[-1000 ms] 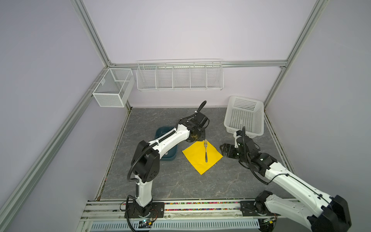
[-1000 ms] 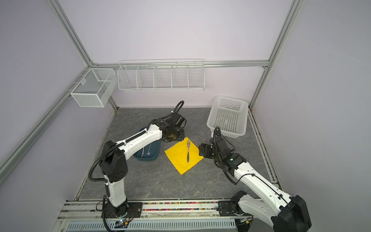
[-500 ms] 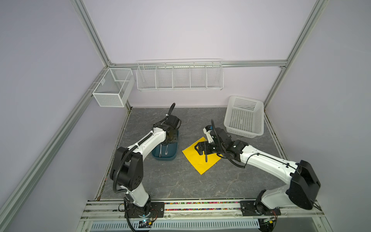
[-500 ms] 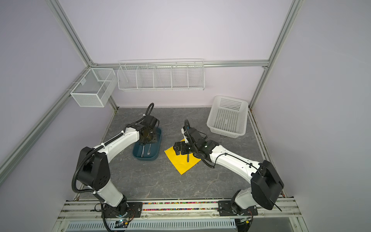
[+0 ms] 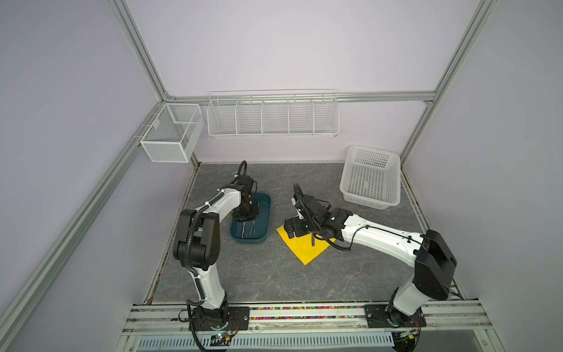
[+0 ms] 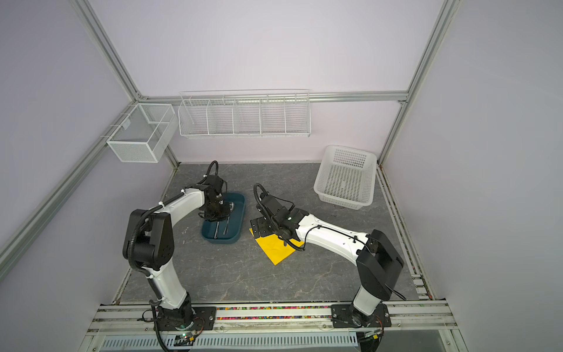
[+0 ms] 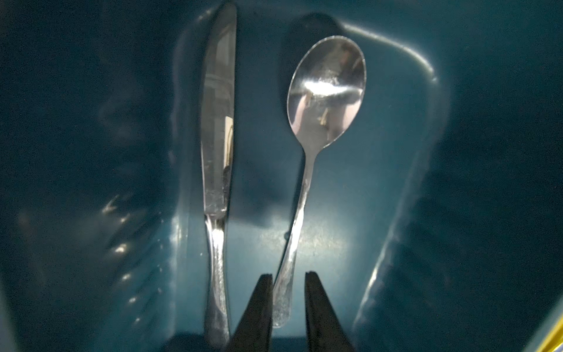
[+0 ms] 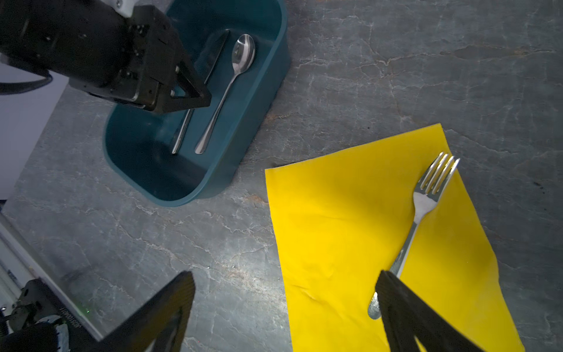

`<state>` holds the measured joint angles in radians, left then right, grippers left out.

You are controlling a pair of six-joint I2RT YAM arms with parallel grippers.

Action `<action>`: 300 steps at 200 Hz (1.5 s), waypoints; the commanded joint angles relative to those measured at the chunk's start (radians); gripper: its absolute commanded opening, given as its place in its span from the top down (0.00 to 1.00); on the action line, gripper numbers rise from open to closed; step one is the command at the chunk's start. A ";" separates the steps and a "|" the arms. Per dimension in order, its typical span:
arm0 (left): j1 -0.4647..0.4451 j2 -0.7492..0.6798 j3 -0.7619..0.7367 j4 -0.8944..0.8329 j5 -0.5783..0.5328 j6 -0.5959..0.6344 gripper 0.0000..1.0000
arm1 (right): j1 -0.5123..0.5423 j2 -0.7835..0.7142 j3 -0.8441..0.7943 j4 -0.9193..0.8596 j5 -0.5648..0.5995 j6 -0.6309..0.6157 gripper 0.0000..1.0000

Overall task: Place the utensils on the paper napkin and roll it up
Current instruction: 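Move the left gripper back to the tray while the right approaches the napkin, then lower the left gripper onto the silver spoon handle and close it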

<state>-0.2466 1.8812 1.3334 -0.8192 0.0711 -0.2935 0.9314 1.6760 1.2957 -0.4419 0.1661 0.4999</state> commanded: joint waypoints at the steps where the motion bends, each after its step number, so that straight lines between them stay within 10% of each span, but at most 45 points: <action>1: 0.003 0.027 0.040 -0.012 0.031 0.039 0.79 | 0.003 0.036 0.052 -0.110 0.056 -0.009 0.05; 119: 0.003 0.254 0.258 -0.137 -0.035 0.045 0.79 | 0.001 0.103 0.142 -0.203 0.099 -0.023 0.07; 300: 0.000 0.228 0.138 -0.098 -0.046 -0.016 0.84 | -0.008 -0.080 -0.033 -0.178 0.105 0.071 0.10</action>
<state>-0.2451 2.0674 1.5051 -0.8711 0.0422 -0.2943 0.9287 1.6497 1.2961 -0.6201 0.2722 0.5510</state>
